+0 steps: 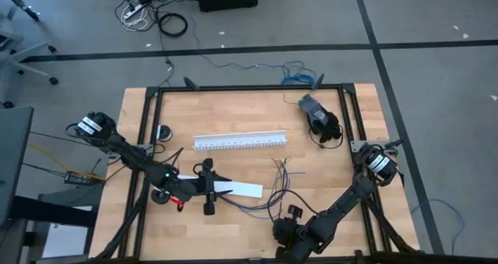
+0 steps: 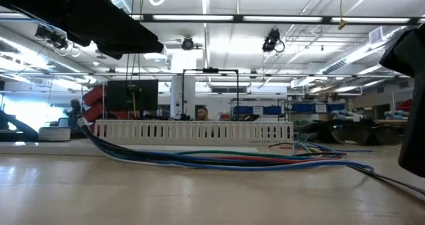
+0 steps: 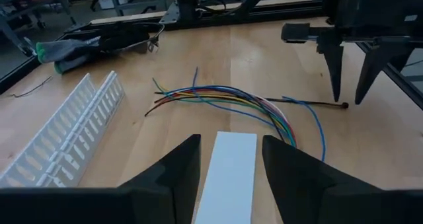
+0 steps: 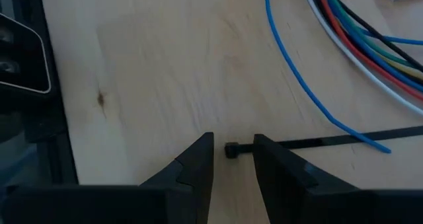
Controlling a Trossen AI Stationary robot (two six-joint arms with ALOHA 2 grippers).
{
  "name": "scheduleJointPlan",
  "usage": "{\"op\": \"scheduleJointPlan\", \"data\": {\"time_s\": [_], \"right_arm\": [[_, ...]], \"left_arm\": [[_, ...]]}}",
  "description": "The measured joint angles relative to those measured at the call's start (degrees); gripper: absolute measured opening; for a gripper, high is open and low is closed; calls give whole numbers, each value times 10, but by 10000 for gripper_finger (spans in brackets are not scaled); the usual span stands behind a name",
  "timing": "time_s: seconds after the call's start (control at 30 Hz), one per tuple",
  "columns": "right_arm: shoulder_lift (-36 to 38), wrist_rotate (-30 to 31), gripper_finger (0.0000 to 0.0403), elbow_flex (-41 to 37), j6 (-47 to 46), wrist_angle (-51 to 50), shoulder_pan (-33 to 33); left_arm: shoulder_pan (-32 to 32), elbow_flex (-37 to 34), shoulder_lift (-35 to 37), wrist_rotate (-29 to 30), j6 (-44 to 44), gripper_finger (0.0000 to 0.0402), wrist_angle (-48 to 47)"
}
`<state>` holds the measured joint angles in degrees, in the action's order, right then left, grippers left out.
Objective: Ziptie cables
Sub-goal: Wrap the colored wires together using a zip tie
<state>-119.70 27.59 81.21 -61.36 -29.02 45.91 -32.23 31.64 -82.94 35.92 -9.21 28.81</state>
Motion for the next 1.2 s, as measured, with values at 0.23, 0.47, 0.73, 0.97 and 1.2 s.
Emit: {"op": "scheduleJointPlan", "data": {"time_s": [0.23, 0.47, 0.73, 0.97, 1.2], "right_arm": [[-1, -1, 104, 0, -5, -2, 0], [-16, -4, 89, 1, -14, 9, 0], [-27, -5, 46, 2, -30, 18, 0], [-26, -20, 2, 18, -25, -3, -7], [-11, -8, 0, 113, -11, -147, -14]], "left_arm": [[0, 0, 0, 0, 0, 156, 0], [0, 0, 0, 0, 1, 156, -1], [0, 0, 0, 0, 2, 156, 0], [0, 0, 0, 0, 2, 156, 0], [0, 0, 0, 0, 2, 156, 1]]}}
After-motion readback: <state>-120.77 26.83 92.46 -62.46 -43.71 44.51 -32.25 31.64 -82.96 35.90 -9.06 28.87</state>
